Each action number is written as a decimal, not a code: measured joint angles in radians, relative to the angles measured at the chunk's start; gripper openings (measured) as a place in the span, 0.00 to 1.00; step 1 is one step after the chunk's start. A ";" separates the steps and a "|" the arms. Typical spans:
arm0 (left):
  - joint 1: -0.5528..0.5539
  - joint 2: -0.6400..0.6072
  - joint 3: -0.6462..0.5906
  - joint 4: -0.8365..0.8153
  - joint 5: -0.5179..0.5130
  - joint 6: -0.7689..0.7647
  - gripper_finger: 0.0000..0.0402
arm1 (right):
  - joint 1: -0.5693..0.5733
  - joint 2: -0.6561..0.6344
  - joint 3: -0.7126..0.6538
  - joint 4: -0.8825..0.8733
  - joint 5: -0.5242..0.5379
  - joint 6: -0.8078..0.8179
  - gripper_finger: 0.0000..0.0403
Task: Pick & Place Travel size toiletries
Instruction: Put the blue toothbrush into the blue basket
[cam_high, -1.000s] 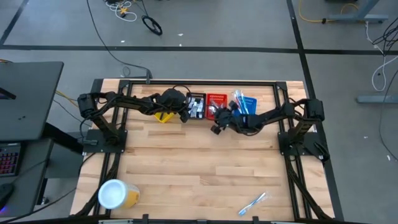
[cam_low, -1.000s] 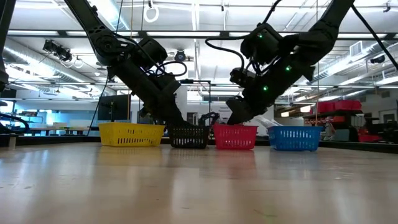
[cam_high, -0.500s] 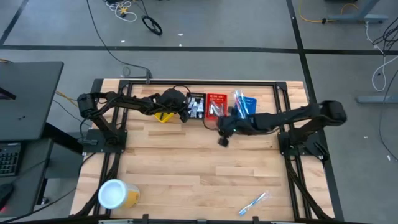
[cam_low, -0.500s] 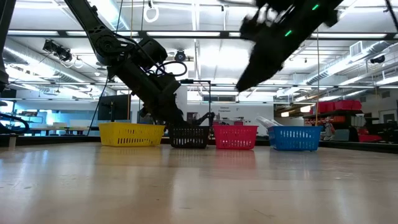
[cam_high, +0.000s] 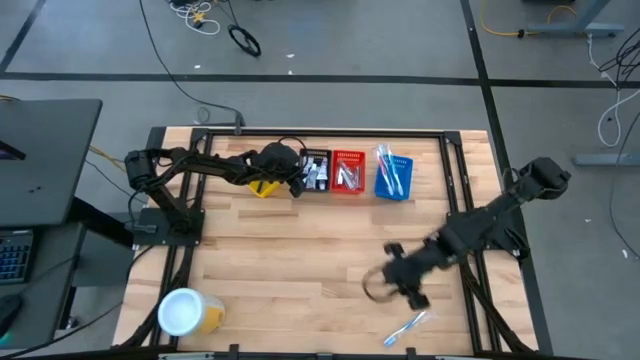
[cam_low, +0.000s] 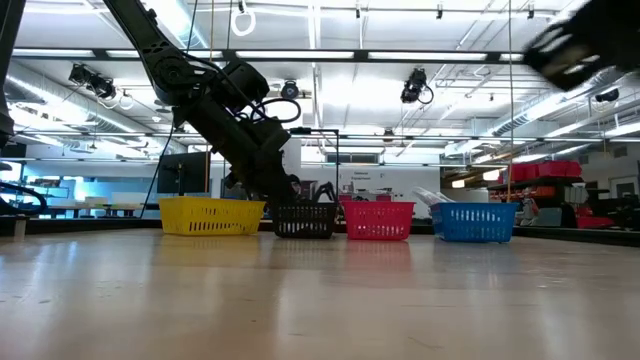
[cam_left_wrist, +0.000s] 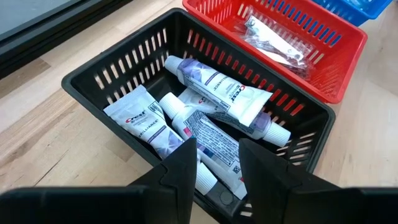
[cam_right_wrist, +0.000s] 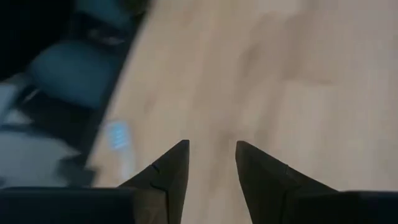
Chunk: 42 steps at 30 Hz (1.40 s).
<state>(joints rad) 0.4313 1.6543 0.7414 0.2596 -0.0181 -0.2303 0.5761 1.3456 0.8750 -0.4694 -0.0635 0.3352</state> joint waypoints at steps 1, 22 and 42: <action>0.000 0.000 0.000 0.000 0.000 -0.001 0.32 | 0.042 0.000 -0.004 0.009 0.001 0.028 0.35; -0.006 0.000 0.000 0.064 0.257 -0.021 0.32 | 0.345 0.253 -0.119 0.319 0.115 0.289 0.35; -0.120 0.000 0.000 0.352 0.380 0.001 0.32 | 0.369 0.363 -0.117 0.348 0.170 0.138 0.20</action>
<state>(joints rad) 0.3116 1.6543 0.7414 0.6112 0.3620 -0.2297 0.9447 1.7089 0.7581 -0.1219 0.1069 0.4728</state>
